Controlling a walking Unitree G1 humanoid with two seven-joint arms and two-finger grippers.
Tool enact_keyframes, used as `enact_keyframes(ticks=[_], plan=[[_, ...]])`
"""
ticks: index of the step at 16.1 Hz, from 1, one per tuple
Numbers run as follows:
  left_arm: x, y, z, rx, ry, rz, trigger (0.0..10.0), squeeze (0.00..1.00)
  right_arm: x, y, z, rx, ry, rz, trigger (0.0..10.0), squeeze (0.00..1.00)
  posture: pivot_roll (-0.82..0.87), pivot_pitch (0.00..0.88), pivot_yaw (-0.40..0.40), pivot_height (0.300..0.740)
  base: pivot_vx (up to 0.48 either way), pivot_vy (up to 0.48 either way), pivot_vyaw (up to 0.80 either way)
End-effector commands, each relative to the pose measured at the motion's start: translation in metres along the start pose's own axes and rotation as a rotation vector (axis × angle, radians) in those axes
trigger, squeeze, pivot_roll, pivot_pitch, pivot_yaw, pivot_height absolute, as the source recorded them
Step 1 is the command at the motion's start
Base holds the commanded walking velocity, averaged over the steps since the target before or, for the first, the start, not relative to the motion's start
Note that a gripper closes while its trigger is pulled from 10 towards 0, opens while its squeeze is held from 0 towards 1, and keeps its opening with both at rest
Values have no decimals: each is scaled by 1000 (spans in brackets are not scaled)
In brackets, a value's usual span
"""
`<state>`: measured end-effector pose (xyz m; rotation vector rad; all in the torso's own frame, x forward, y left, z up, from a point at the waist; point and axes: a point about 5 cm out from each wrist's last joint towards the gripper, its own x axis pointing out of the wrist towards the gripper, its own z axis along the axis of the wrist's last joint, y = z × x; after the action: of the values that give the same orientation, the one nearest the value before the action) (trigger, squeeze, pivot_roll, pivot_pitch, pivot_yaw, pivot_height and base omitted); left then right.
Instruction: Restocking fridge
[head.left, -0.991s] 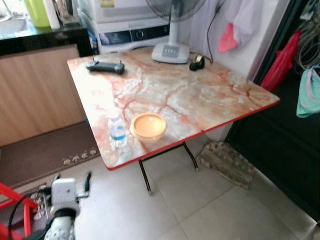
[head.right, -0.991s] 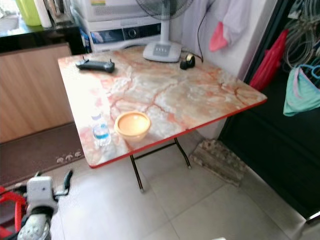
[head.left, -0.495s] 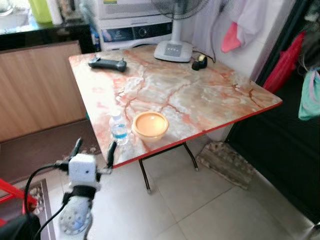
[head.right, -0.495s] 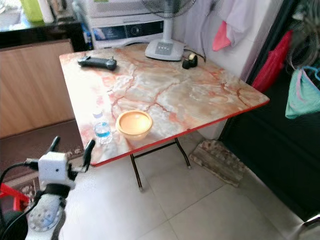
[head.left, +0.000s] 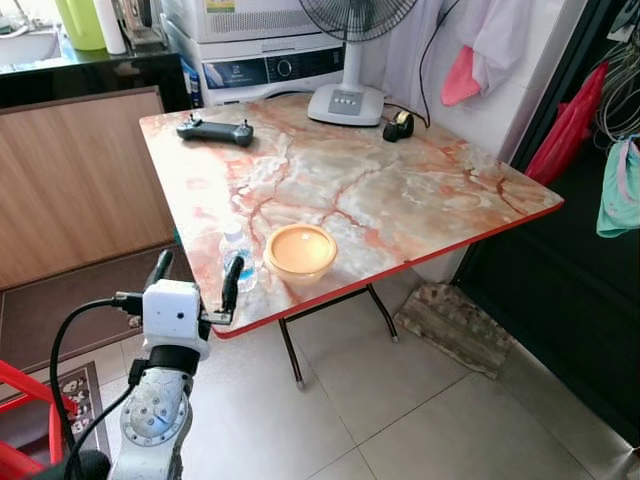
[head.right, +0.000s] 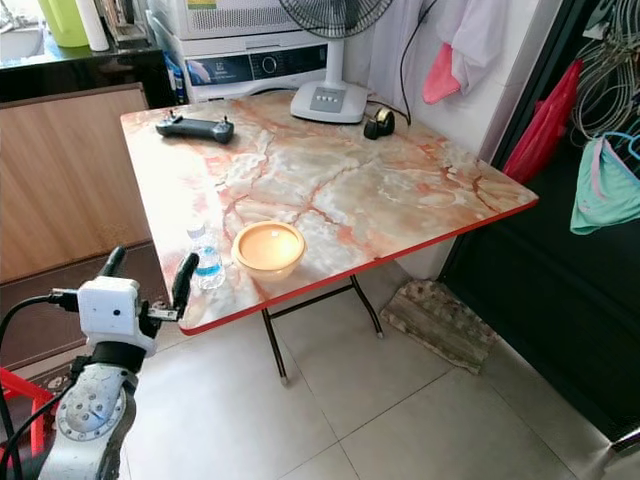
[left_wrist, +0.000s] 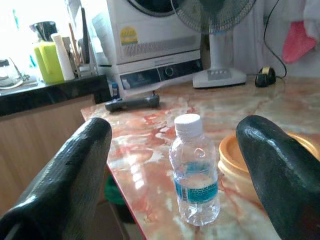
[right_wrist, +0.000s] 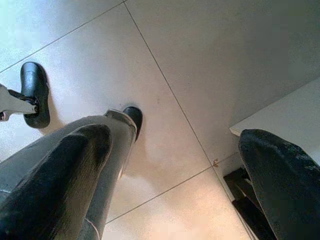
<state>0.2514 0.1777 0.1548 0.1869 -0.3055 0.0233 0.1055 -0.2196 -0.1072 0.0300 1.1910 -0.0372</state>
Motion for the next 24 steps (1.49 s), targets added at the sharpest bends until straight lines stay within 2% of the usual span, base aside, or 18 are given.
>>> enact_keyframes(ticks=[1, 6, 12, 19, 24], plan=[[5, -2, 12, -2, -33, -8, 10000, 0, -1, -3, 1, -4, -13, -14, 10000, 0, 171, 0, -61, 740, 0, 0, 0], [6, -7, 13, -16, -15, -49, 10000, 0, 0, 1, -4, 26, -14, -28, 10000, 0, 141, 0, -22, 740, 147, 0, 0], [9, -3, 18, -6, -6, -30, 10000, 0, -1, 0, -3, 42, -16, -24, 10000, 0, 167, 0, -36, 740, 279, 0, 0], [10, -6, 23, -10, -9, -32, 10000, 0, -1, -1, -3, 37, -14, -17, 10000, 0, 173, 0, -40, 740, 299, 0, 0], [10, -4, 25, -5, -6, -17, 10000, 0, 0, 1, -1, 31, -15, -10, 10000, 0, 190, 0, -44, 740, 0, 0, 0]])
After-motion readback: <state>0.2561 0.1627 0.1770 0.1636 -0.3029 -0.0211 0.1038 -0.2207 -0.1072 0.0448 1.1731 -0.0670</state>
